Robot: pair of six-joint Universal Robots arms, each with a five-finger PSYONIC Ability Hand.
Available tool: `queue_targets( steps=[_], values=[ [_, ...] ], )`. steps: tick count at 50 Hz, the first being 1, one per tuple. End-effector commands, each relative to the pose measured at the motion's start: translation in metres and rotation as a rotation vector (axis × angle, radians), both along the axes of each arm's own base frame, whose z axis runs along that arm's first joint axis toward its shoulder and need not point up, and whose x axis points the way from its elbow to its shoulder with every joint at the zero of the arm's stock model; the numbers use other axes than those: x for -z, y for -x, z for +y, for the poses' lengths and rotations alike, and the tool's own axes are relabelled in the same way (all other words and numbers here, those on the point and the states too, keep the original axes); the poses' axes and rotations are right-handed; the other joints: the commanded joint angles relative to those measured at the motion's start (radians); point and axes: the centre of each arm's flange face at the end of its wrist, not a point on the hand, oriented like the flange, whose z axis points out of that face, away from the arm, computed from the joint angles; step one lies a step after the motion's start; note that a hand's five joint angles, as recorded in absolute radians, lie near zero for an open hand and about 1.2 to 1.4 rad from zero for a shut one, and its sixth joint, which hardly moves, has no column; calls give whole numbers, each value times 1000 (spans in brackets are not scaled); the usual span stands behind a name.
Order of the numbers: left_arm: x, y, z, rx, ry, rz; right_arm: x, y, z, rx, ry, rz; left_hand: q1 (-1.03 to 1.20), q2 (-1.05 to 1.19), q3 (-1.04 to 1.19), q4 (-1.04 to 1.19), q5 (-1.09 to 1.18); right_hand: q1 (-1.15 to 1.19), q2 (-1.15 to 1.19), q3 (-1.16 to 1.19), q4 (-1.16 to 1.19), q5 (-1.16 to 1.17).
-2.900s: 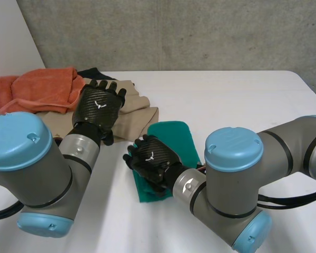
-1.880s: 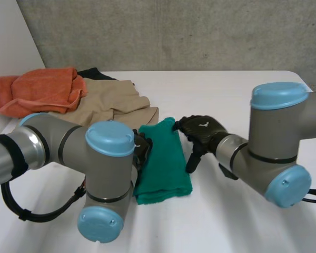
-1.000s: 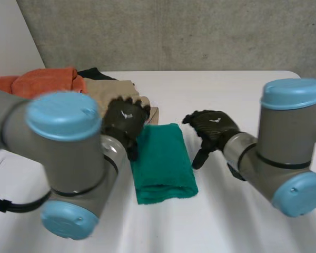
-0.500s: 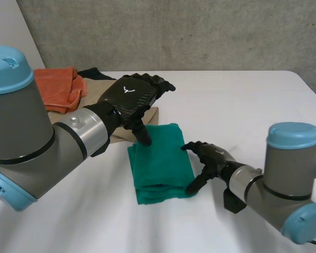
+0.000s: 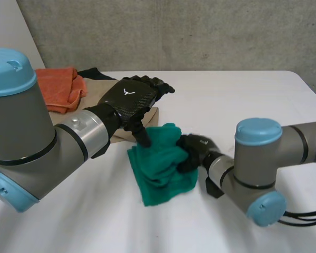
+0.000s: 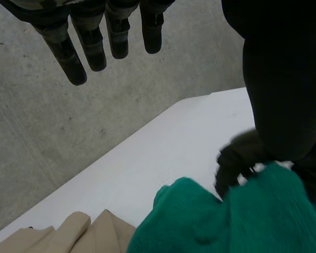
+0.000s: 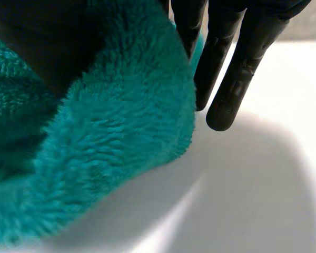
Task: Fold the laundry.
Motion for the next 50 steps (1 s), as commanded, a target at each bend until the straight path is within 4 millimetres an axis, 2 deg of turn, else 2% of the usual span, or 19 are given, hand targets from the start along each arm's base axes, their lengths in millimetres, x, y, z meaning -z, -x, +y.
queue_targets(
  steps=[1, 2, 3, 6, 7, 10, 11, 18, 19, 22, 23, 31, 44, 45, 46, 47, 50],
  values=[
    [0, 0, 0, 2, 1, 1, -23, 35, -71, 119, 182, 78, 21, 12, 6, 15, -2, 504, 301, 550, 210, 298],
    [0, 0, 0, 2, 1, 1, -25, 42, -82, 140, 205, 91, 21, 12, 6, 15, -2, 504, 301, 550, 210, 298],
    [0, 0, 0, 2, 1, 1, -28, 55, -102, 173, 245, 117, 21, 12, 6, 15, -2, 504, 301, 550, 210, 298],
    [1, 0, 0, 2, -1, 0, -31, 73, -132, 228, 286, 137, 21, 12, 6, 15, -2, 504, 301, 550, 210, 298],
    [1, 0, 0, 2, -1, 0, -31, 86, -151, 265, 305, 146, 21, 12, 6, 15, -2, 504, 301, 550, 210, 298],
    [2, 2, 1, 6, -2, -1, -29, 113, -179, 330, 318, 157, 21, 12, 6, 15, -2, 504, 301, 550, 210, 298],
    [2, 2, 1, 6, -2, -1, -29, 128, -195, 369, 325, 160, 21, 12, 6, 15, -2, 504, 301, 550, 210, 298],
    [6, 4, 1, 11, -10, -6, -20, 181, -247, 494, 360, 185, 21, 12, 6, 15, -2, 504, 301, 550, 210, 298],
    [6, 4, 1, 11, -11, -7, -18, 196, -257, 528, 373, 189, 21, 12, 6, 15, -2, 504, 301, 550, 210, 298],
    [11, 5, 0, 11, -21, -13, -14, 216, -271, 575, 401, 196, 21, 12, 6, 15, -2, 504, 301, 550, 210, 298],
    [12, 5, 0, 12, -25, -16, -12, 229, -278, 600, 421, 197, 21, 12, 6, 15, -2, 504, 301, 550, 210, 298],
    [21, 7, 1, 15, -46, -29, -9, 264, -289, 663, 452, 220, 21, 12, 6, 15, -2, 504, 301, 550, 210, 298],
    [25, 8, 0, 17, -56, -34, -9, 274, -289, 687, 492, 400, 24, 15, 9, 18, 1, 504, 301, 550, 210, 298],
    [25, 8, 0, 17, -56, -34, -8, 274, -289, 688, 491, 409, 24, 15, 9, 18, 1, 282, 78, 327, -13, 75],
    [25, 8, 0, 17, -56, -34, -6, 274, -289, 686, 488, 427, 24, 15, 9, 18, 1, -651, -854, -605, -945, -857],
    [25, 8, 0, 16, -57, -33, -5, 274, -288, 683, 486, 437, 24, 15, 9, 18, 1, -717, -921, -672, -1012, -924],
    [24, 8, 0, 16, -56, -32, 5, 275, -285, 658, 462, 503, 24, 15, 9, 18, 1, -717, -921, -672, -1012, -924]
  ],
)
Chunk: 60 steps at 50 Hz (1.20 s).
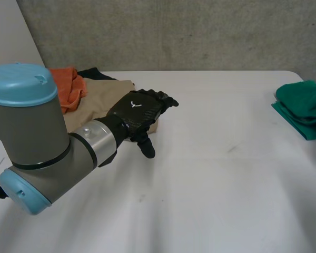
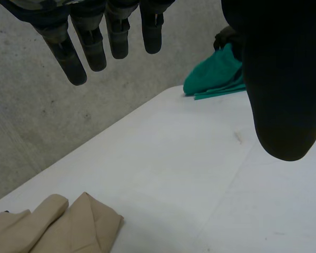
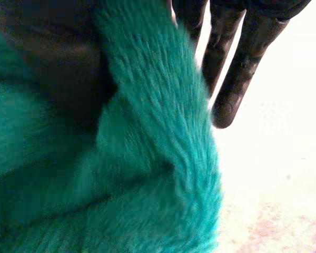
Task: Fold the laundry.
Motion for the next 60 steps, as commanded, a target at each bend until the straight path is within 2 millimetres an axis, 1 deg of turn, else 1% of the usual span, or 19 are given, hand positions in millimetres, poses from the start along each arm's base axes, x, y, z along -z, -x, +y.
queue_targets(
  steps=[1, 5, 13, 17, 21, 25, 27, 32, 35, 36, 39, 40, 42, 43, 47, 49, 54, 56, 60],
  values=[
    [0, 0, 0, -1, -2, 3, 17, 2, 6, 15, -76, 112, 24, 15, 9, 18, 1, -370, -648, -341, -669, -627],
    [-1, 0, 1, -1, -2, 3, 22, 7, 12, 14, -133, 168, 24, 15, 9, 18, 1, -370, -648, -341, -669, -627],
    [-4, -1, 2, 1, 5, 6, -16, 24, 43, 15, -203, 249, 24, 15, 9, 18, 1, -370, -648, -341, -669, -627],
    [-6, -1, 2, 0, 10, 8, -39, 29, 55, 5, -172, 429, 21, 12, 6, 15, -2, -370, -648, -341, -669, -627],
    [-11, -3, 1, -7, 26, 17, -69, 31, 64, 36, -118, 777, 21, 12, 6, 15, -2, -370, -648, -341, -669, -627],
    [-18, -4, 0, -11, 44, 27, -97, 31, 68, 83, -54, 1023, 21, 12, 6, 15, -2, -370, -648, -341, -669, -627],
    [-22, -5, -1, -12, 59, 34, -108, 29, 68, 113, 0, 1058, 15, 6, 1, 9, -8, -370, -648, -341, -669, -627],
    [-32, -15, -19, -70, 126, 58, -141, 2, 77, 134, 207, 989, 3, -5, -11, -3, -20, -370, -648, -341, -669, -627],
    [-40, -26, -40, -150, 194, 88, -161, -34, 96, 64, 323, 864, -23, -32, -37, -29, -46, -370, -648, -341, -669, -627],
    [-42, -29, -45, -168, 212, 95, -167, -55, 109, -3, 369, 791, -23, -32, -38, -29, -46, -370, -648, -341, -669, -627],
    [-48, -41, -67, -229, 285, 101, -171, -86, 131, -134, 407, 680, -23, -32, -38, -29, -46, -370, -648, -341, -669, -627],
    [-49, -44, -73, -243, 305, 98, -173, -108, 147, -231, 430, 608, -23, -32, -38, -29, -46, -370, -648, -341, -669, -627],
    [-46, -54, -93, -283, 349, 71, -173, -129, 165, -332, 442, 541, -23, -32, -38, -29, -46, -370, -648, -341, -669, -627],
    [-43, -57, -100, -295, 358, 56, -168, -147, 181, -427, 438, 487, -23, -32, -38, -29, -46, -370, -648, -341, -669, -627],
    [-25, -74, -140, -346, 391, -33, -144, -181, 218, -605, 359, 399, -12, -20, -26, -17, -34, -370, -648, -341, -669, -627],
    [-6, -81, -159, -357, 378, -87, -135, -190, 229, -647, 316, 388, -3, -11, -17, -9, -25, -370, -648, -341, -669, -627],
    [37, -80, -181, -306, 304, -160, -105, -205, 259, -741, 153, 363, 6, -3, -8, 0, -17, -370, -648, -341, -669, -627],
    [61, -76, -189, -273, 278, -192, -97, -203, 264, -749, 110, 362, 23, 15, 9, 18, 1, -370, -648, -341, -669, -627],
    [91, -73, -204, -258, 301, -264, -83, -199, 270, -756, 39, 360, 50, 41, 36, 44, 27, -370, -648, -341, -669, -627]
  ],
)
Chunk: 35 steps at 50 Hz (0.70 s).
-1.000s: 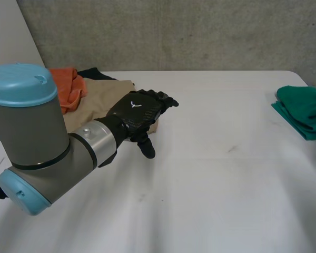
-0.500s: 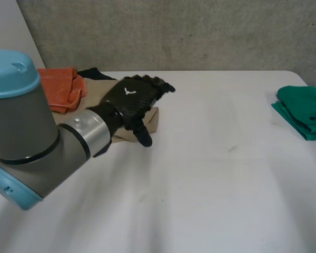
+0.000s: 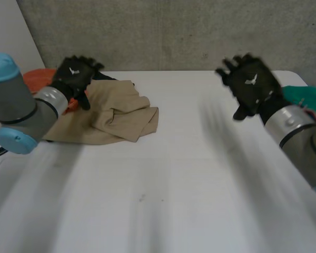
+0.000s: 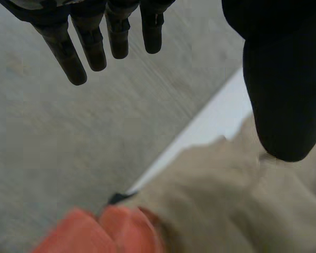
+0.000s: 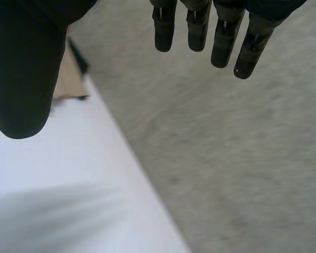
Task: Fold the laundry.
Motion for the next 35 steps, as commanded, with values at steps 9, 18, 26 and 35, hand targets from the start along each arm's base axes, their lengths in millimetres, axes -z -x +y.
queue_targets(
  steps=[9, 18, 26, 35],
  values=[
    [110, 4, -46, -20, -20, -300, 48, 11, 24, 6, -192, 106, 510, 502, 496, 505, 488, -29, -48, -41, -62, -64],
    [108, 19, -35, 11, -8, -307, 51, 27, 14, 63, -199, 117, 1198, 1189, 1183, 1192, 1175, -29, -48, -41, -62, -64],
    [15, 55, 7, 39, 119, -143, 43, 29, 15, 76, -177, 110, 1198, 1189, 1183, 1192, 1175, -29, -48, -41, -62, -64],
    [-124, 70, 80, 138, 294, 249, 32, 34, 12, 96, -150, 97, 1198, 1189, 1183, 1192, 1175, -29, -48, -41, -62, -64]
  ],
)
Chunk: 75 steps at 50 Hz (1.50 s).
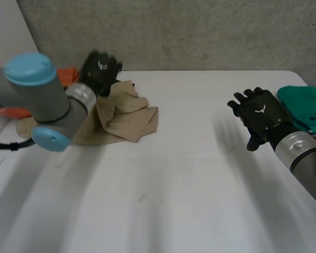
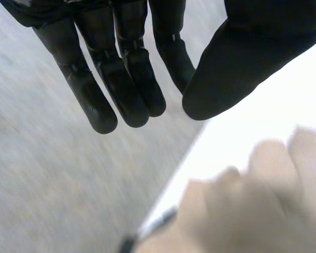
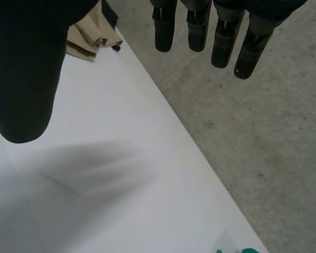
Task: Fold the laundry.
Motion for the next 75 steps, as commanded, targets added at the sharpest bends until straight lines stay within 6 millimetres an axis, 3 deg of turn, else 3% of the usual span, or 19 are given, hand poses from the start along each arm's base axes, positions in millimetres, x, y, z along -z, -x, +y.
queue_targets(
  steps=[1, 7, 11, 12, 13, 16, 21, 29, 36, 49, 52, 53, 55, 56, 60, 63, 70, 72, 75],
  values=[
    [-120, 6, 65, 117, 140, 329, -10, 4, -2, 15, 25, -10, 256, 200, 208, 198, 211, -29, -48, -41, -62, -64],
    [-149, 24, 108, 230, 175, 384, -14, 8, -1, 31, 32, -17, 256, 200, 208, 198, 211, -29, -48, -41, -62, -64],
    [-139, 29, 110, 240, 142, 367, -14, 10, -2, 37, 30, -18, 256, 200, 208, 198, 211, -29, -48, -41, -62, -64],
    [-134, 30, 108, 238, 128, 361, -14, 10, -2, 37, 29, -18, 65, 9, 16, 6, 19, -29, -48, -41, -62, -64],
    [-118, 31, 103, 228, 84, 334, -13, 10, -2, 39, 26, -17, -323, -380, -372, -382, -369, -29, -48, -41, -62, -64],
    [-88, 31, 88, 197, 8, 283, -11, 14, -3, 48, 13, -16, -512, -568, -561, -571, -558, -29, -48, -41, -62, -64],
    [-20, 0, 35, 46, -95, 111, -8, 17, -3, 51, 6, -15, -965, -1022, -1014, -1024, -1011, -29, -48, -41, -62, -64],
    [42, -31, -11, -66, -82, -139, -8, 18, -5, 55, 8, -13, -938, -994, -987, -997, -984, -29, -48, -41, -62, -64],
    [77, -45, -36, -105, -120, -170, -5, 18, -6, 54, -2, -12, -900, -956, -949, -959, -946, -29, -48, -41, -62, -64],
    [105, -42, -57, -102, -122, -166, 3, 19, -7, 59, -27, -6, -665, -721, -714, -724, -711, -29, -48, -41, -62, -64],
    [111, -41, -60, -99, -123, -166, 7, 19, -8, 63, -37, -3, -490, -546, -538, -548, -535, -29, -48, -41, -62, -64],
    [111, -40, -60, -96, -121, -166, 7, 19, -8, 61, -38, -1, -378, -435, -427, -437, -424, -29, -48, -41, -62, -64],
    [109, -40, -61, -97, -110, -159, 8, 19, -8, 63, -38, 1, 196, 140, 147, 137, 150, -29, -48, -41, -62, -64],
    [107, -39, -61, -100, -101, -153, 8, 19, -8, 62, -39, 2, 256, 200, 207, 197, 210, -29, -48, -41, -62, -64],
    [83, -29, -59, -121, -11, -100, 8, 19, -8, 62, -38, 3, 256, 200, 208, 198, 211, -29, -48, -41, -62, -64],
    [47, -24, -49, -148, 52, -17, 7, 19, -9, 64, -33, 1, 256, 200, 208, 198, 211, -29, -48, -41, -62, -64],
    [-50, 4, 6, -45, 131, 252, 5, 20, -10, 68, -27, 1, 256, 200, 208, 198, 211, -29, -48, -41, -62, -64],
    [-90, 5, 28, -1, 178, 327, 5, 20, -10, 68, -27, 1, 256, 200, 208, 198, 211, -29, -48, -41, -62, -64],
    [-125, 1, 47, 26, 233, 375, 5, 20, -10, 68, -29, 1, 256, 200, 208, 198, 211, -29, -48, -41, -62, -64]
  ],
)
